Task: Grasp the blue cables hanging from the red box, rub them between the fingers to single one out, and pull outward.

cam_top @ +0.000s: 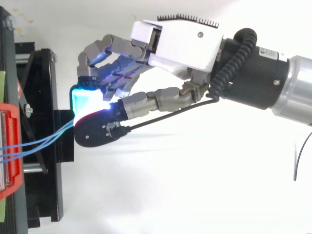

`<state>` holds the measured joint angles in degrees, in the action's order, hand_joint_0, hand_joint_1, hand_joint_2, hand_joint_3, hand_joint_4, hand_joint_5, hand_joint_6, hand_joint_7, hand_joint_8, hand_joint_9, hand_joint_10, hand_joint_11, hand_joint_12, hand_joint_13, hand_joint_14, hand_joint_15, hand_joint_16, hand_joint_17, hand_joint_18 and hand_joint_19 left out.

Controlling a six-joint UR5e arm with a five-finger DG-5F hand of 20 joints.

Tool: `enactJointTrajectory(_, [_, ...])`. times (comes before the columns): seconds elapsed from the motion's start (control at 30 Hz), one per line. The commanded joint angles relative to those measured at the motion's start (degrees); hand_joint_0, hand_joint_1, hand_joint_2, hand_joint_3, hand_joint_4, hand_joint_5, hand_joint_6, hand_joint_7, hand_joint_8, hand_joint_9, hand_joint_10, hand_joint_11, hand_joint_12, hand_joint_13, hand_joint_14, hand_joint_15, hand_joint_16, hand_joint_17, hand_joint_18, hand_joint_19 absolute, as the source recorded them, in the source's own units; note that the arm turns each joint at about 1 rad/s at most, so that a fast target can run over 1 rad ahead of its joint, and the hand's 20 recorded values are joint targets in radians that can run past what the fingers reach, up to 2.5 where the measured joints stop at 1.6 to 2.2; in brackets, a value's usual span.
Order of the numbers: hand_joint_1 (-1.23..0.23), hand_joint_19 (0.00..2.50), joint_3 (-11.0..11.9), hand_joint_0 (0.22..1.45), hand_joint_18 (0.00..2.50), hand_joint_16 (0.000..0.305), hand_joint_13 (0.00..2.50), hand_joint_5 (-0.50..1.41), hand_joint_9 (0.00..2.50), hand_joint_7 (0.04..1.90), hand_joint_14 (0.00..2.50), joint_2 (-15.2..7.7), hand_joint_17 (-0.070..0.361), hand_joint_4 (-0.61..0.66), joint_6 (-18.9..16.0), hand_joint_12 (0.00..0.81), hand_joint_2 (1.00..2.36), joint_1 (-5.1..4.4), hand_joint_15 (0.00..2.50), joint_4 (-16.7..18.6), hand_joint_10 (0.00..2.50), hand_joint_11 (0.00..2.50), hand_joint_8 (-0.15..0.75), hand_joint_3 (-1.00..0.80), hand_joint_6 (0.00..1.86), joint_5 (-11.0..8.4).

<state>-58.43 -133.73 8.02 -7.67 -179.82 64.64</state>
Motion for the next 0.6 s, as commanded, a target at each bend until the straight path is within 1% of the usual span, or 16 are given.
enactJointTrajectory(0.0, [-0.72, 0.57, 0.07, 0.47, 0.69, 0.055, 0.79, -0.18, 0.72, 1.03, 0.02, -0.04, 0.123, 0.10, -0.55, 0.395, 1.00, -0.07, 0.55, -0.10, 0.01, 0.37, 0.284, -0.50, 0.89, 0.14])
enactJointTrajectory(0.13, [-0.70, 0.56, -0.01, 0.45, 0.71, 0.057, 0.80, -0.18, 0.73, 1.01, 0.02, -0.04, 0.128, 0.10, -1.51, 0.403, 1.00, -0.16, 0.55, -0.10, 0.01, 0.37, 0.292, -0.50, 0.89, 0.14])
enactJointTrajectory(0.17, [-0.70, 0.56, -0.01, 0.44, 0.71, 0.057, 0.80, -0.18, 0.73, 1.02, 0.02, -0.04, 0.128, 0.11, -3.01, 0.404, 1.00, -0.33, 0.55, -0.45, 0.01, 0.37, 0.291, -0.50, 0.89, 0.14])
enactJointTrajectory(0.2, [-0.69, 0.56, -0.01, 0.44, 0.71, 0.057, 0.80, -0.18, 0.73, 1.01, 0.02, -0.04, 0.129, 0.10, -3.45, 0.407, 1.00, -0.42, 0.55, -0.54, 0.01, 0.37, 0.295, -0.50, 0.89, 0.14])
enactJointTrajectory(0.23, [-0.69, 0.56, -0.01, 0.44, 0.71, 0.057, 0.80, -0.18, 0.73, 1.01, 0.02, -0.04, 0.129, 0.10, -5.12, 0.408, 1.00, -0.60, 0.55, -1.24, 0.01, 0.37, 0.296, -0.50, 0.89, 0.22])
enactJointTrajectory(0.27, [-0.70, 0.56, -0.01, 0.44, 0.71, 0.057, 0.79, -0.18, 0.73, 1.02, 0.02, -0.04, 0.129, 0.11, -5.64, 0.407, 1.00, -0.68, 0.55, -1.42, 0.01, 0.37, 0.296, -0.50, 0.89, 0.31])
enactJointTrajectory(0.3, [-0.71, 0.57, -0.01, 0.46, 0.70, 0.056, 0.79, -0.18, 0.72, 1.02, 0.02, -0.04, 0.126, 0.10, -7.05, 0.399, 1.00, -0.86, 0.55, -2.12, 0.01, 0.37, 0.290, -0.50, 0.89, 0.40])
enactJointTrajectory(0.4, [-0.74, 0.57, -0.01, 0.47, 0.68, 0.055, 0.78, -0.18, 0.71, 1.04, 0.02, -0.04, 0.124, 0.09, -9.33, 0.395, 1.00, -1.21, 0.56, -3.00, 0.01, 0.37, 0.284, -0.50, 0.89, 0.75])
enactJointTrajectory(0.43, [-0.74, 0.58, -0.01, 0.47, 0.68, 0.055, 0.77, -0.18, 0.70, 1.04, 0.02, -0.04, 0.123, 0.09, -9.33, 0.392, 1.00, -1.21, 0.56, -3.00, 0.01, 0.37, 0.281, -0.50, 0.89, 0.75])
enactJointTrajectory(0.47, [-0.76, 0.57, -0.01, 0.48, 0.67, 0.054, 0.77, -0.18, 0.70, 1.04, 0.02, -0.04, 0.121, 0.09, -10.65, 0.389, 1.00, -1.30, 0.56, -3.52, 0.01, 0.36, 0.278, -0.50, 0.89, 0.93])
enactJointTrajectory(0.57, [-0.78, 0.59, -0.01, 0.52, 0.65, 0.052, 0.76, -0.19, 0.69, 1.05, 0.02, -0.04, 0.116, 0.08, -12.23, 0.377, 1.00, -1.56, 0.56, -4.40, 0.01, 0.37, 0.267, -0.44, 0.88, 1.10])
